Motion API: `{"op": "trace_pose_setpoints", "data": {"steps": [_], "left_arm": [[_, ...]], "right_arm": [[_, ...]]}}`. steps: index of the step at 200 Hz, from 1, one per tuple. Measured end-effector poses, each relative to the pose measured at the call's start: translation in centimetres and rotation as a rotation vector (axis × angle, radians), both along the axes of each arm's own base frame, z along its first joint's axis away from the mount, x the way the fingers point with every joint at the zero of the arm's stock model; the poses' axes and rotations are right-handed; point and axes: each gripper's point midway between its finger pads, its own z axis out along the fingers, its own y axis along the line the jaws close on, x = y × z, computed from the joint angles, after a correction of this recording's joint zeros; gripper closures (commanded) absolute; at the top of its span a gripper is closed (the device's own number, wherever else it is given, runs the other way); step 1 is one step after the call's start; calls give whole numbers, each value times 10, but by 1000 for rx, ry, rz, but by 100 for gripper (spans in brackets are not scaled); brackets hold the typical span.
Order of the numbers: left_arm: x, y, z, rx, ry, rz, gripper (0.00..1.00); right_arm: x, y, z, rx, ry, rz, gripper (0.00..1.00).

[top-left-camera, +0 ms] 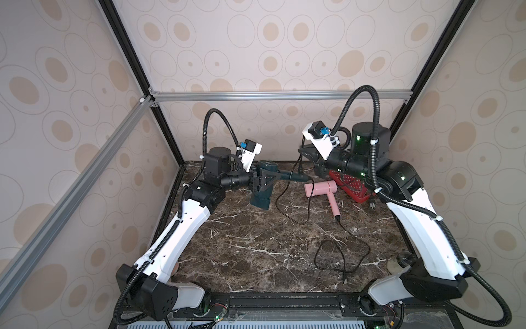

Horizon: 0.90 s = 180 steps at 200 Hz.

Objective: Wrap the cord around the hair dryer
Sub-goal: Wrap the power cord around the hair dryer.

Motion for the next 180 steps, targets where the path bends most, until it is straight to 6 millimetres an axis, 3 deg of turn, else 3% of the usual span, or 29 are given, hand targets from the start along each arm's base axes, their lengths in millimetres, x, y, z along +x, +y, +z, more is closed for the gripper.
{"op": "trace_pose_setpoints", "data": {"steps": [41, 70, 96, 127, 156, 180], "left_arm": [[-35, -2, 3, -63, 37, -83, 100], [-63, -3, 24, -173, 66, -148, 100], [-76, -3, 64, -303, 33, -196, 100], [-87, 3, 115, -419, -53, -222, 100], [-100, 13, 170, -513, -191, -228, 100], [-107, 23, 201, -565, -293, -213, 100]], "right_arm": [[65, -19, 15, 15, -40, -117, 100], [110, -39, -2, 16, 4, -165, 100], [139, -46, -38, 28, 100, -159, 100], [155, -39, -97, 43, 243, -126, 100], [153, -37, -156, 61, 378, -120, 100], [140, -41, -183, 99, 444, -123, 100]]}}
